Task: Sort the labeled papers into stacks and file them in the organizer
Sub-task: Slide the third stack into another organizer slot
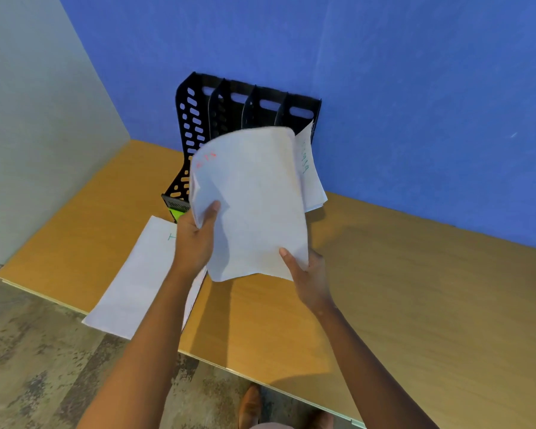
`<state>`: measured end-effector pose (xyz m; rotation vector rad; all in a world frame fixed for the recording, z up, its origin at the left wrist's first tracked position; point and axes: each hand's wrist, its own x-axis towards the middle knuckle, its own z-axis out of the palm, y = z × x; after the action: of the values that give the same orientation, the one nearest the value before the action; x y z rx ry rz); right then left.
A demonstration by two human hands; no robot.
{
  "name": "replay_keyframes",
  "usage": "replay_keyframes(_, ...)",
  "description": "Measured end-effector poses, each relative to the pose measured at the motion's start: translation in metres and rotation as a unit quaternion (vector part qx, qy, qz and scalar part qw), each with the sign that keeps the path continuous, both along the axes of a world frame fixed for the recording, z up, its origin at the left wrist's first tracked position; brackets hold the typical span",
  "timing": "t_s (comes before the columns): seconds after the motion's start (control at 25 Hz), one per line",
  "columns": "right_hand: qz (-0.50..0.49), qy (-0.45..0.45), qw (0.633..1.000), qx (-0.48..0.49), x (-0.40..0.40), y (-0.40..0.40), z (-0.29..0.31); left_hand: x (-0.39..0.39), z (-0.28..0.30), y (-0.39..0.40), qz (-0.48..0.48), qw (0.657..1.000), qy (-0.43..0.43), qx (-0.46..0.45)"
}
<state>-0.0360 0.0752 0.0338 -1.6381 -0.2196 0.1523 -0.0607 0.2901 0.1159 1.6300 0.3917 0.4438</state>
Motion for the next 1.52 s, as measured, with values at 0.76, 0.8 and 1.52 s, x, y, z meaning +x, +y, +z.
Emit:
replay_keyframes(0.76,0.129,-0.159,0.864,-0.459,0.015,0.037,-0.023,0.073,0.062,0.073,0.213,0.961,-0.092,0.151)
replay_keyframes(0.8,0.127,-0.16,0.863,-0.463,0.015,0.037,-0.024,0.08,0.06,0.07,0.203,0.961,-0.079,0.168)
replay_keyframes(1.52,0.107,-0.171,0.868,-0.454,0.017,0.035,-0.033,0.142,-0.072,0.042,0.09,0.987,0.056,0.118)
